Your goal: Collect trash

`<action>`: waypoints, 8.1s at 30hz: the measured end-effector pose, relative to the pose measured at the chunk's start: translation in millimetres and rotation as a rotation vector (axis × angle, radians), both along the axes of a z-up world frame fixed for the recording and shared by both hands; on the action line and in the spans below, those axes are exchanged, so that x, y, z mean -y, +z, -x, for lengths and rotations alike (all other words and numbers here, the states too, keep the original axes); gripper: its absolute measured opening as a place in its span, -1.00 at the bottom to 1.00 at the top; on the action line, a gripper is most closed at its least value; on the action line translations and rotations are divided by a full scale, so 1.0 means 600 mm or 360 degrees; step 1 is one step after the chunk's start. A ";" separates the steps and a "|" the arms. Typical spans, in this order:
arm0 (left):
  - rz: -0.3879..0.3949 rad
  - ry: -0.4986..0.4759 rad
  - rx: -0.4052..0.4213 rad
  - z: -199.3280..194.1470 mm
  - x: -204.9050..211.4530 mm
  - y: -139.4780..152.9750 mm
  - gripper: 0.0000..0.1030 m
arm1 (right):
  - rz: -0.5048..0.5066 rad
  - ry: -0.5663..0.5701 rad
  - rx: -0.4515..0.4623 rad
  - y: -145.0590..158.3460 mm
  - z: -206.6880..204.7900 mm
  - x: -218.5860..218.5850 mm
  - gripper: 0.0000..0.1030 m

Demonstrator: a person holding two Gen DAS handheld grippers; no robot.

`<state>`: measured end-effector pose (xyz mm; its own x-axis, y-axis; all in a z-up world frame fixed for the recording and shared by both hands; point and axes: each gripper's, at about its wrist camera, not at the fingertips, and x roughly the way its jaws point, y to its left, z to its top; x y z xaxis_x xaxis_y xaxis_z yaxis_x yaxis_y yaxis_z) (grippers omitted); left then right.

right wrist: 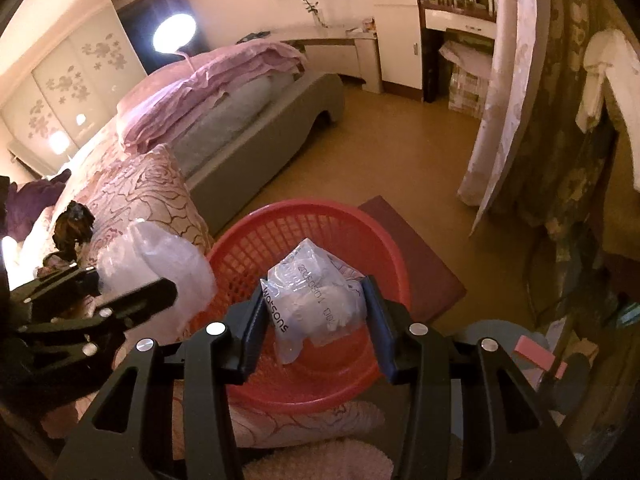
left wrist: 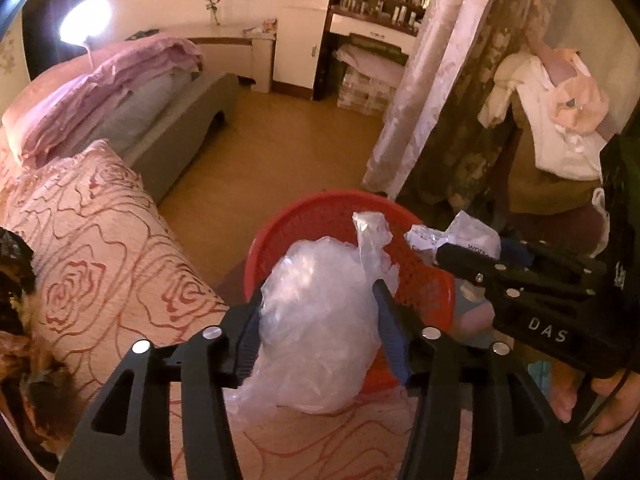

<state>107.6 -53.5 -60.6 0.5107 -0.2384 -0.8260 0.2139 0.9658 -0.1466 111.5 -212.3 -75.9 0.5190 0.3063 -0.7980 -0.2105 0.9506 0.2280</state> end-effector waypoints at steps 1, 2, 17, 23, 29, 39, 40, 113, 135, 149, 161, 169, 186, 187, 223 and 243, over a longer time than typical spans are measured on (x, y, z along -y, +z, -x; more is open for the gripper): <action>-0.0001 0.0001 -0.0009 0.000 0.000 -0.002 0.14 | -0.0006 -0.0001 -0.0010 -0.002 -0.001 0.002 -0.07; -0.0003 0.0005 -0.0014 0.000 -0.001 -0.005 0.18 | -0.0012 -0.0002 -0.0017 -0.003 -0.001 0.004 -0.04; 0.0002 0.0094 0.0019 0.017 -0.024 0.002 0.40 | -0.0013 -0.0022 -0.0011 0.000 0.005 0.010 0.16; -0.0020 0.0174 0.0098 0.032 -0.048 0.025 0.43 | -0.0005 -0.0016 0.0007 0.009 0.011 0.007 0.16; -0.0053 0.0257 0.0169 0.051 -0.067 0.047 0.48 | 0.0000 0.0025 0.0047 0.018 0.023 -0.011 0.16; -0.0044 0.0361 0.0197 0.094 -0.108 0.060 0.50 | -0.0009 0.0185 0.0082 0.027 0.042 -0.064 0.17; -0.0046 0.0371 0.0202 0.099 -0.112 0.062 0.50 | -0.0011 0.0206 0.0088 0.030 0.044 -0.070 0.18; 0.0008 0.0983 0.0133 0.359 -0.392 0.023 -0.27 | 0.0023 0.1377 -0.0017 0.019 0.209 -0.440 0.11; -0.0055 0.1060 0.0228 0.394 -0.410 0.068 -0.27 | -0.0119 0.1395 0.0036 0.067 0.232 -0.409 -0.43; -0.0075 0.1036 0.0307 0.392 -0.403 0.095 -0.27 | -0.0189 0.1402 0.0224 0.133 0.241 -0.399 -0.43; -0.0079 0.0972 0.0358 0.356 -0.388 0.116 -0.28 | -0.0099 0.1208 0.0329 0.141 0.198 -0.385 -0.43; -0.0073 0.0864 0.0399 0.308 -0.355 0.136 -0.35 | -0.0089 0.1043 0.0379 0.154 0.161 -0.344 -0.43; 0.0049 0.0752 0.0230 0.289 -0.324 0.094 -0.13 | -0.0102 0.0814 0.0294 0.115 0.116 -0.272 -0.43; 0.0057 0.0729 0.0215 0.290 -0.313 0.088 -0.12 | -0.0102 0.0810 0.0280 0.108 0.116 -0.270 -0.43; -0.0238 -0.0205 -0.0044 0.185 -0.126 -0.016 0.19 | -0.0151 0.0558 0.0155 0.074 0.073 -0.170 -0.43; -0.0126 -0.0167 -0.0084 0.162 -0.124 -0.026 -0.24 | -0.0177 0.0535 0.0098 0.056 0.068 -0.166 -0.43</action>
